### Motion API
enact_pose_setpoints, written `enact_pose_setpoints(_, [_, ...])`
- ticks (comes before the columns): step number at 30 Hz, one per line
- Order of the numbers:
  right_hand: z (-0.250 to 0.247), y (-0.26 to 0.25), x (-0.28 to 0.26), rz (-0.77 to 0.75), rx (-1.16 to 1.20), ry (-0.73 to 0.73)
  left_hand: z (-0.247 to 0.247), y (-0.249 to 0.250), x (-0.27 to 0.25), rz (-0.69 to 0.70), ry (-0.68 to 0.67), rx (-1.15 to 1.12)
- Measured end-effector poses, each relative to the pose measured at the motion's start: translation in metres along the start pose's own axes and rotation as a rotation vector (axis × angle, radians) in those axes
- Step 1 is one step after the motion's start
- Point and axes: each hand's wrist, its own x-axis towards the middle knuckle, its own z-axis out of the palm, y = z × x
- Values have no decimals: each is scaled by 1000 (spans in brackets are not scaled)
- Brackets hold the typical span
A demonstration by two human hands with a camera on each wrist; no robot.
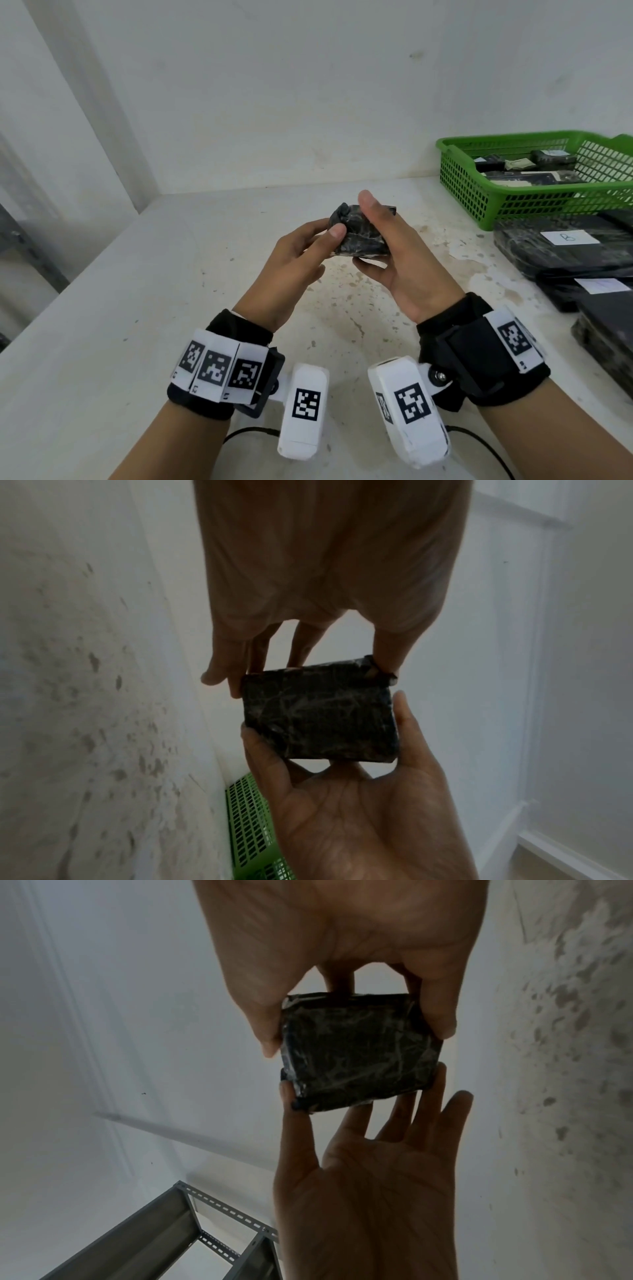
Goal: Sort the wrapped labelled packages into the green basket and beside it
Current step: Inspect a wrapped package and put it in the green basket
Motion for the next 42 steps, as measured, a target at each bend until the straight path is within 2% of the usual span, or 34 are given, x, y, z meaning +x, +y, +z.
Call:
enact_pose_setpoints(4, [1,1,0,-25,-51,69,0,-2,-2,-10,-73,6])
enact_pose_setpoints(6, [-1,1,1,-15,-51,73,3,-4,-2,5,-57,17])
enact_pose_setpoints(14, [-3,-2,0,-16,-72,-80,-1,-2,2,-32,18,-84])
enact_pose_setpoints(19, [-2,0,0,-66,-100,-66,-5,-2,3,-27,11,-156])
enact_pose_setpoints(21, [-3,1,2,-24,-68,-75,-7,-3,3,-8,22,-193])
enact_pose_setpoints(25, [-3,-4,3,172,52,-77,-14,-3,4,58,45,-259])
enact_pose_setpoints(27, [-4,-5,3,201,126,-121,-16,-3,5,78,49,-276])
enact_pose_setpoints(29, [-3,-7,3,168,188,-133,-19,-4,7,77,42,-289])
enact_pose_setpoints(33, [-7,-3,7,42,262,-46,-22,-4,8,37,-5,-279])
enact_pose_setpoints(37, [-11,1,10,-68,141,-8,-22,-3,7,-16,26,-269])
enact_pose_setpoints(42, [-9,4,10,-106,50,-90,-20,-7,9,-4,80,-193])
